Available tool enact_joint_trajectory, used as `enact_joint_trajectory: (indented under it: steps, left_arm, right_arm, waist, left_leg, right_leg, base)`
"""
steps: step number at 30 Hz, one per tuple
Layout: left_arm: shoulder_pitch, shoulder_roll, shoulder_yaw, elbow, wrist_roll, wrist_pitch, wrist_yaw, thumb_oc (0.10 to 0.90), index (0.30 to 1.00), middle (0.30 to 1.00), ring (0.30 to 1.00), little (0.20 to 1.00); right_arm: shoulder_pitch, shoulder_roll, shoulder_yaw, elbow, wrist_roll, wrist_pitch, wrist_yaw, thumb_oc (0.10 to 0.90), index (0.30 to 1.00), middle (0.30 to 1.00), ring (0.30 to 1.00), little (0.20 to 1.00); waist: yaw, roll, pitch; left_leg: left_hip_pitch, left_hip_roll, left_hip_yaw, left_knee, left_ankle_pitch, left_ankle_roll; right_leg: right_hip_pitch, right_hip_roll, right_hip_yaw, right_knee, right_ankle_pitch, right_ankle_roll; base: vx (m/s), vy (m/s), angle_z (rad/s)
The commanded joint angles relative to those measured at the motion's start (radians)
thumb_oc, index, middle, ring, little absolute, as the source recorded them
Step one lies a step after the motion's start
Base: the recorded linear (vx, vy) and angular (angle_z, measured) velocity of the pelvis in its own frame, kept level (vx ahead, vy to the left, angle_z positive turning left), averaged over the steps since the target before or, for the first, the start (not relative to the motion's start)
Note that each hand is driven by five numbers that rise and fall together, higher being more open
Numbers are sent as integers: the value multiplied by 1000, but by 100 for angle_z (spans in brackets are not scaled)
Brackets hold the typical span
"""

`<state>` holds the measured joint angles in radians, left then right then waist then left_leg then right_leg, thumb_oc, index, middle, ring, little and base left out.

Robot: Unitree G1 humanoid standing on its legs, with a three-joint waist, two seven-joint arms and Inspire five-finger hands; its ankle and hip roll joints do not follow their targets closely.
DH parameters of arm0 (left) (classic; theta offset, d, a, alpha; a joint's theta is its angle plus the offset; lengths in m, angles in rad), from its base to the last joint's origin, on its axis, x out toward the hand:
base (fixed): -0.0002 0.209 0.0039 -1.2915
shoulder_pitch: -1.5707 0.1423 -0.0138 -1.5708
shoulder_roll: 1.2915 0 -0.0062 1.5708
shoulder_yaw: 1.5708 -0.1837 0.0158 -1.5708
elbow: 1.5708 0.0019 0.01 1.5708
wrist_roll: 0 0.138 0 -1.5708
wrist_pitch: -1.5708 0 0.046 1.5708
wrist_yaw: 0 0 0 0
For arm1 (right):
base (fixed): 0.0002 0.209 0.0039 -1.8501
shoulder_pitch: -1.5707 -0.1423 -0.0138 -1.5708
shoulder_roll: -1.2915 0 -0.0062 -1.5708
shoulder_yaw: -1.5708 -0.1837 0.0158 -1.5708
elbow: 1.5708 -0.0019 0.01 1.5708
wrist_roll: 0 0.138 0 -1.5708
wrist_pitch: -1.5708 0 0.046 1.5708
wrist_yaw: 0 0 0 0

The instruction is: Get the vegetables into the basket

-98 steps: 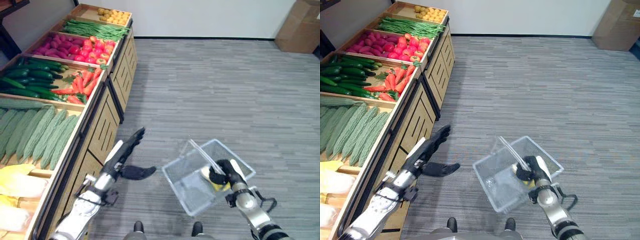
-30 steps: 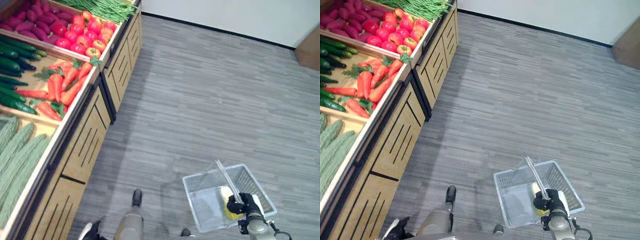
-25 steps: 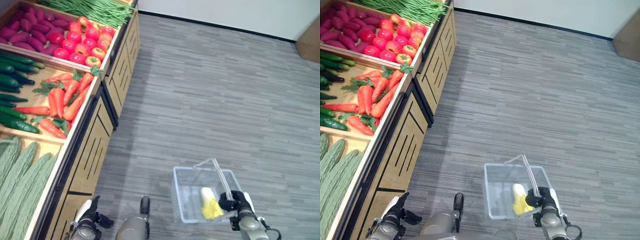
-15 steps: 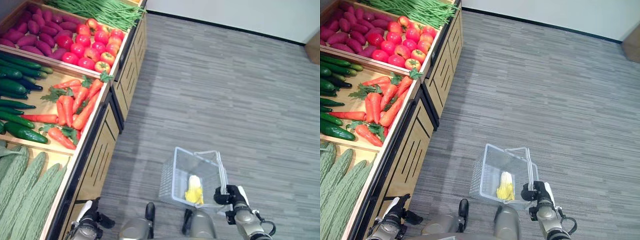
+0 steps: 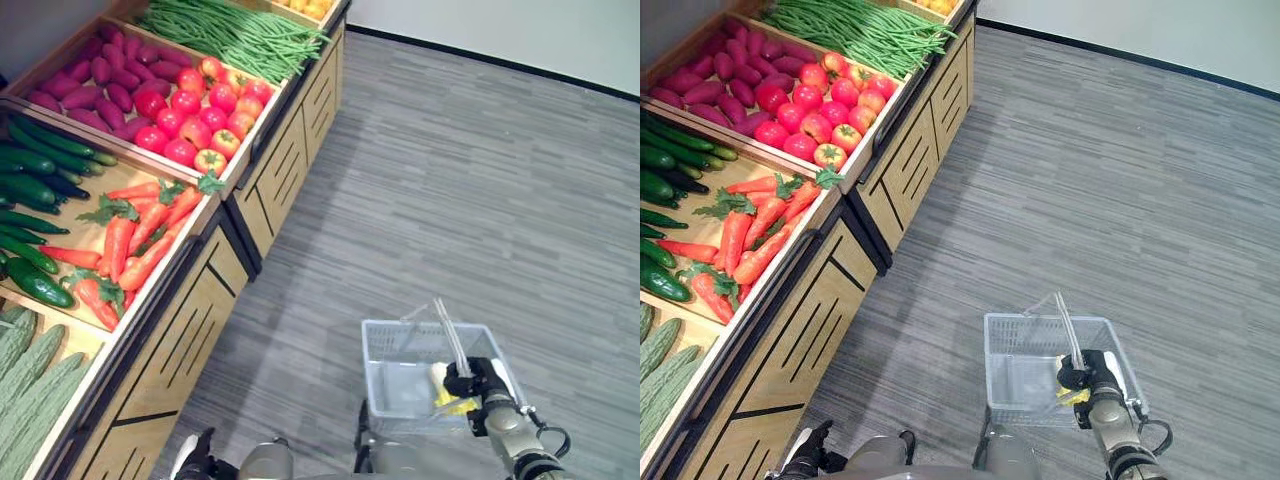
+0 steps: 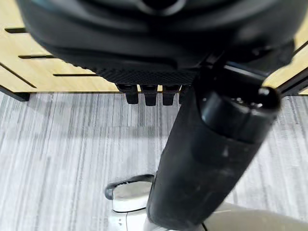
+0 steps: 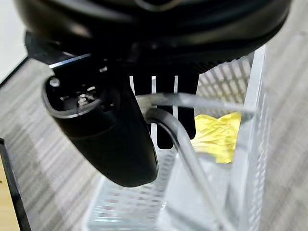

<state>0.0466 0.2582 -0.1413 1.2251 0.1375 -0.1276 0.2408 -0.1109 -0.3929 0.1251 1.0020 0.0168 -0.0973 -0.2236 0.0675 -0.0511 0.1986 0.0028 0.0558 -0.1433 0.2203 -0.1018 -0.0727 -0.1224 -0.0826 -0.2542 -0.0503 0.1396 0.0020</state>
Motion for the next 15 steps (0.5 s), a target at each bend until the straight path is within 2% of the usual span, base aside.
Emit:
enact_joint_trajectory:
  steps: [1, 3, 6, 7, 8, 9, 10, 11, 15]
  left_arm:
    - [-24, 51, 14, -28, -29, -6, 29, 900, 1000, 1000, 1000, 1000]
    - [-33, 50, 6, -36, -30, -1, 28, 900, 1000, 1000, 1000, 1000]
    - [-55, 49, -9, -41, -11, 7, 30, 900, 1000, 1000, 1000, 1000]
    - [-60, 48, -11, -34, 5, 13, 32, 900, 1000, 1000, 1000, 1000]
    - [-64, 50, -14, -34, 39, 21, 31, 900, 1000, 1000, 1000, 1000]
    - [-63, 50, -14, -35, 49, 24, 34, 900, 1000, 1000, 1000, 1000]
    - [-62, 51, -14, -33, 51, 24, 34, 900, 1000, 1000, 1000, 1000]
    - [-47, 55, -8, -31, 56, 25, 33, 900, 1000, 1000, 1000, 1000]
    - [-28, 66, 0, -13, 73, 28, 27, 900, 1000, 1000, 1000, 1000]
  right_arm:
    - [18, -95, -38, -85, 21, -77, -56, 400, 300, 300, 300, 300]
    - [30, -102, -45, -85, 22, -74, -60, 400, 300, 300, 300, 300]
    - [42, -100, -66, -83, 34, -71, -74, 400, 300, 300, 300, 300]
    - [52, -98, -75, -86, 35, -71, -79, 400, 300, 300, 300, 300]
    - [68, -89, -85, -100, 29, -66, -87, 400, 300, 300, 300, 300]
    - [72, -87, -85, -101, 24, -64, -90, 400, 300, 300, 300, 300]
    - [70, -85, -81, -96, 20, -62, -88, 400, 300, 300, 300, 300]
    - [62, -79, -75, -88, 10, -58, -82, 400, 300, 300, 300, 300]
    - [61, -55, -78, -68, 10, -54, -74, 400, 300, 300, 300, 300]
  waist:
    - [18, -2, 15]
    - [12, -4, 21]
    - [-5, 0, 24]
    - [-14, 3, 20]
    - [-23, 17, -1]
    - [-19, 21, -7]
    - [-12, 21, -8]
    - [-2, 22, -16]
    - [2, 3, -38]
  left_leg:
    - [-76, 71, -8, 13, 167, -48]
    - [-129, 80, 61, 67, 195, -50]
    - [-191, 111, 222, 4, 192, -45]
    - [-204, 123, 299, -31, 187, -41]
    - [-216, 134, 429, -134, 232, -56]
    - [-215, 138, 457, -178, 271, -66]
    - [-216, 136, 441, -190, 282, -68]
    - [-197, 123, 426, -217, 274, -40]
    - [-172, 103, 444, -230, 262, -24]
  right_leg:
    - [-24, -78, 1, 129, -67, 115]
    - [17, -79, -39, 112, -88, 103]
    - [65, -82, -101, 77, -97, 105]
    - [82, -83, -126, 61, -96, 111]
    - [107, -70, -153, 42, -109, 127]
    - [123, -65, -166, 40, -118, 131]
    - [132, -66, -169, 43, -123, 131]
    - [137, -68, -175, 50, -122, 128]
    - [153, -94, -168, 68, -120, 144]
  base:
    - [98, -262, 49]
    - [51, -141, 92]
    - [24, -85, 84]
    - [180, -2, 124]
    - [231, 41, 97]
    - [265, 93, 70]
    - [151, 149, 47]
    - [142, 180, 18]
    - [128, 146, -37]
